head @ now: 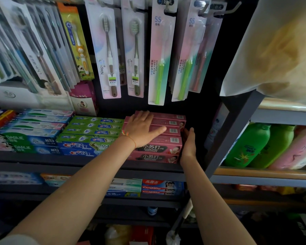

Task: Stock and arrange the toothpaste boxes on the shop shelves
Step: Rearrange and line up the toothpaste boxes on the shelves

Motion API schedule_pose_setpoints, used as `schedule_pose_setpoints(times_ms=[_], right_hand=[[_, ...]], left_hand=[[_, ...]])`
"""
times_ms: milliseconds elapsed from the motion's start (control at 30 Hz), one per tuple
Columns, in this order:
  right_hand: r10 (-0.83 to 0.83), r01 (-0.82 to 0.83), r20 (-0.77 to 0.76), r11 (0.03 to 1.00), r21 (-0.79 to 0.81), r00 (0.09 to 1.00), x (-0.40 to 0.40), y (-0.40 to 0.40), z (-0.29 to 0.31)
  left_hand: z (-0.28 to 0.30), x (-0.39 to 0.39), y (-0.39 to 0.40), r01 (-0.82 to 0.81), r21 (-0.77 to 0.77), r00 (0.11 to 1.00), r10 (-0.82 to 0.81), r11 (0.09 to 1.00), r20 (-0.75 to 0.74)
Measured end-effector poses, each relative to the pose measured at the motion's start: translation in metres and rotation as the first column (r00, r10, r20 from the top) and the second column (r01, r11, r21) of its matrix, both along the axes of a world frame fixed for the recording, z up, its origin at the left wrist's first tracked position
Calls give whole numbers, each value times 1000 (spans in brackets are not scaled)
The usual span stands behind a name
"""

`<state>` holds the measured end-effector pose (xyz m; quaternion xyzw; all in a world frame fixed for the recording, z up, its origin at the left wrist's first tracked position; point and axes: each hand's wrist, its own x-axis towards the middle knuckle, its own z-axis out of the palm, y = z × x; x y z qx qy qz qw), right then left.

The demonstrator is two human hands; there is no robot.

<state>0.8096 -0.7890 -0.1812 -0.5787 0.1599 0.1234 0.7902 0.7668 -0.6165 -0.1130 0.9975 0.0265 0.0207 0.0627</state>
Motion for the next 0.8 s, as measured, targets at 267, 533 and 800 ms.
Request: schedule_pose_setpoints(times_ms=[267, 533, 800], right_hand=[[78, -78, 34, 997, 11, 996, -2, 1, 1], [149, -149, 32, 989, 10, 988, -5, 3, 11], [159, -158, 32, 987, -25, 987, -5, -1, 28]], left_hand=[[-4, -6, 1, -18, 7, 999, 19, 1000, -32], [-4, -6, 5, -43, 35, 999, 43, 998, 18], [-2, -6, 6, -42, 24, 999, 41, 999, 22]])
